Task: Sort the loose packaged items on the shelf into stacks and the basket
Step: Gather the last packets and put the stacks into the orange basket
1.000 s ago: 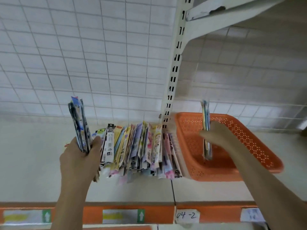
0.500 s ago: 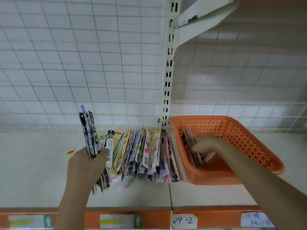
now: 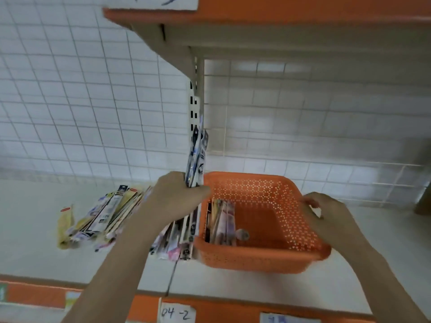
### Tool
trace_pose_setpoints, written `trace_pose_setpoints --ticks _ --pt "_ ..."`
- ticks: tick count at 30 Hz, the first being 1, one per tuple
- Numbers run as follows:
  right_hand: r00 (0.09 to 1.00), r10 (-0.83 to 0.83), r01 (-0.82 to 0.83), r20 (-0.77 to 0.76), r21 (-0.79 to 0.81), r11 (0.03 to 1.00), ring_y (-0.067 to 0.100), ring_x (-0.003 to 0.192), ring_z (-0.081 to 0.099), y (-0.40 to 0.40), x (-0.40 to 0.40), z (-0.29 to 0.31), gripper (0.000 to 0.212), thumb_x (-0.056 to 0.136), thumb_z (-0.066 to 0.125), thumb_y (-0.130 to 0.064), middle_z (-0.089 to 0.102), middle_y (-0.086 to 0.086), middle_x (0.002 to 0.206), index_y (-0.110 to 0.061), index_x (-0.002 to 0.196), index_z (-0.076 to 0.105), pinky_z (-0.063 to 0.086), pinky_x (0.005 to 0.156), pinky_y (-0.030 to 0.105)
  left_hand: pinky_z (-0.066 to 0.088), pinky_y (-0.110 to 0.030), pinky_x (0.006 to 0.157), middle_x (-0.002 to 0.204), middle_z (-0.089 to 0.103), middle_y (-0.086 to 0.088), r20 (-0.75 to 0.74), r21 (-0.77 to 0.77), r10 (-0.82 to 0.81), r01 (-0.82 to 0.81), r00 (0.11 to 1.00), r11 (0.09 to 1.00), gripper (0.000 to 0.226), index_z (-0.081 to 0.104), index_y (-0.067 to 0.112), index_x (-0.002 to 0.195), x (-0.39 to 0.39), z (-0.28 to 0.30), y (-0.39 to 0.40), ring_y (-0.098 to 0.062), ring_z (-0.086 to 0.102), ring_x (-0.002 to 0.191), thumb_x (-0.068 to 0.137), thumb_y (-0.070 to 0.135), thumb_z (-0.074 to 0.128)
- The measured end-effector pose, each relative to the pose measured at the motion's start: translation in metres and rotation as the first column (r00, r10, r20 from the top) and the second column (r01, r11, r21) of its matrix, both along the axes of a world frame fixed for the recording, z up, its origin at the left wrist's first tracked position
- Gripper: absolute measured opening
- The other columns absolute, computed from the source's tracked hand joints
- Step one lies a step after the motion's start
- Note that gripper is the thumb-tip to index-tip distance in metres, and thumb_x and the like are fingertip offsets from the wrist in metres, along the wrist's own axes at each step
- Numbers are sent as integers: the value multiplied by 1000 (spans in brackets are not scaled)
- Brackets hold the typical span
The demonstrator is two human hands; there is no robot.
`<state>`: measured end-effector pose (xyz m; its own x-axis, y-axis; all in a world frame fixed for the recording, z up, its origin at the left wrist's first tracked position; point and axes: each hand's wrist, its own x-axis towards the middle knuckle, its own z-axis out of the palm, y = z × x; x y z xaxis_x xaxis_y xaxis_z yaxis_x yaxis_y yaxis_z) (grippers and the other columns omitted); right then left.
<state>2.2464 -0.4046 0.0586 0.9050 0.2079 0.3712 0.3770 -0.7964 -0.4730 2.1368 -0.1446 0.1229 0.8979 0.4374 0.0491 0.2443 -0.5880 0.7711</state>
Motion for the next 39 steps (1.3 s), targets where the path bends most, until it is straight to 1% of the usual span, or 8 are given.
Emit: trace_pose_setpoints --ticks 4,10,14,17,22,25,29,39 --pt "983 -181 172 36 181 968 30 80 62 -39 7 -37 10 88 56 -6 70 11 89 -14 85 62 45 72 32 21 -21 45 48 25 4 -84 5 -82 82 993 997 44 26 18 55 32 -2 -28 -12 24 40 80 25 61" --pt "969 -169 150 -182 -112 982 32 110 54 -55 20 -91 36 87 57 -15 62 13 118 -11 123 57 42 86 35 37 -26 60 81 48 -1 -353 98 -118 162 928 982 26 51 14 89 69 -39 -43 -14 45 59 75 32 63" --pt "989 -89 69 -115 -171 983 27 97 55 -50 23 -101 24 78 66 -23 65 4 98 -17 101 64 42 77 33 37 -23 51 68 41 0 -493 197 -94 216 865 956 26 44 14 69 85 -49 -55 -12 41 56 82 26 64" --pt "996 -59 43 -74 -201 979 23 91 54 -50 26 -108 12 79 62 -26 63 -1 90 -17 87 65 41 73 30 42 -23 54 73 46 -1 -524 258 -99 269 846 928 20 53 7 87 93 -54 -65 -11 46 60 83 22 65" --pt "997 -47 31 -62 -233 972 23 94 53 -52 31 -110 39 77 40 -34 64 0 98 -18 100 67 42 77 31 48 -28 80 132 48 -17 -577 347 -35 284 816 894 89 12 -8 144 101 -63 -71 -26 57 104 83 28 68" --pt "997 -46 30 -55 -250 968 23 95 52 -51 31 -111 45 75 34 -35 61 0 99 -18 103 65 39 77 31 50 -35 87 134 50 -22 -547 465 38 266 836 845 102 7 -11 144 104 -67 -62 -30 60 110 82 47 64" --pt "998 -54 49 -15 -247 968 27 89 55 -49 32 -113 47 75 31 -38 63 4 94 -15 96 66 41 72 33 44 -25 54 99 63 -12 -431 544 82 187 898 818 92 14 -4 143 105 -71 -55 -19 59 69 85 52 57" --pt "989 -52 48 -138 -29 998 24 103 57 -56 29 -84 26 91 50 -15 63 6 110 -12 116 58 42 79 29 45 -32 81 111 59 -8 -341 632 -71 284 937 721 41 55 8 117 84 -51 -47 -22 56 97 93 41 47"
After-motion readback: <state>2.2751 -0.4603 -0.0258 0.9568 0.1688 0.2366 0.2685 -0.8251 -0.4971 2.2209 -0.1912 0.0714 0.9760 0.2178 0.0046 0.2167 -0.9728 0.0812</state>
